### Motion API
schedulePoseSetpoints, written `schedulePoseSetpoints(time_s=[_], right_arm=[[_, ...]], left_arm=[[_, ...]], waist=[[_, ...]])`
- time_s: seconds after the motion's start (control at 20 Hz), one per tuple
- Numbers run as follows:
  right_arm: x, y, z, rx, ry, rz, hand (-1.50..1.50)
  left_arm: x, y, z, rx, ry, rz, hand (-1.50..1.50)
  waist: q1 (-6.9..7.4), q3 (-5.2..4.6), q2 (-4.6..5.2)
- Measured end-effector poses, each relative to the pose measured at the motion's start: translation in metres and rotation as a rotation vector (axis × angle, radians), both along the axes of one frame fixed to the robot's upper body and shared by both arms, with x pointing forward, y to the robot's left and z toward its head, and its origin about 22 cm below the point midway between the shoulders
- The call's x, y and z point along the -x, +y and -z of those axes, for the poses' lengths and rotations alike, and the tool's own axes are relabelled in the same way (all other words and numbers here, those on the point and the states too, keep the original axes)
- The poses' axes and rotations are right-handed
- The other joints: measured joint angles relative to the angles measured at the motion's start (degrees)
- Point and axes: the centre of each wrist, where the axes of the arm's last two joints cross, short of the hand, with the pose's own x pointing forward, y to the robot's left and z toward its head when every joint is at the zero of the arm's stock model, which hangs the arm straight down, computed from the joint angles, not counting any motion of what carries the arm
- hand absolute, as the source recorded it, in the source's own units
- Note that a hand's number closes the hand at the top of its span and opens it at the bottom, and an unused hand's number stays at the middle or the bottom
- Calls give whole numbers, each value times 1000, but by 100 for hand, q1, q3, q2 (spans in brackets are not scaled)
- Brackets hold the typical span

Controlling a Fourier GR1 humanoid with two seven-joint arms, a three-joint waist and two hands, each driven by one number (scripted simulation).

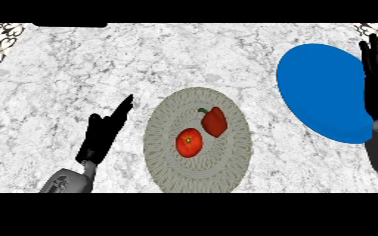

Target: Pick the tomato from the placemat and place it in the plate

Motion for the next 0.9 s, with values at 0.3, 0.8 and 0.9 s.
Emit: schedulePoseSetpoints(time_s=[0.3,0.8,0.9], right_arm=[[-30,62,-36,91,-72,-334,150],[-46,125,7,309,-120,-360,-150],[-46,126,11,329,-124,-400,-150]], left_arm=[[1,-11,-3,92,-13,-58,0],[18,-9,4,180,13,-177,0],[20,-8,4,190,17,-181,0]], waist=[[229,-12,-3],[-1,-4,-40],[-49,-5,-45]])
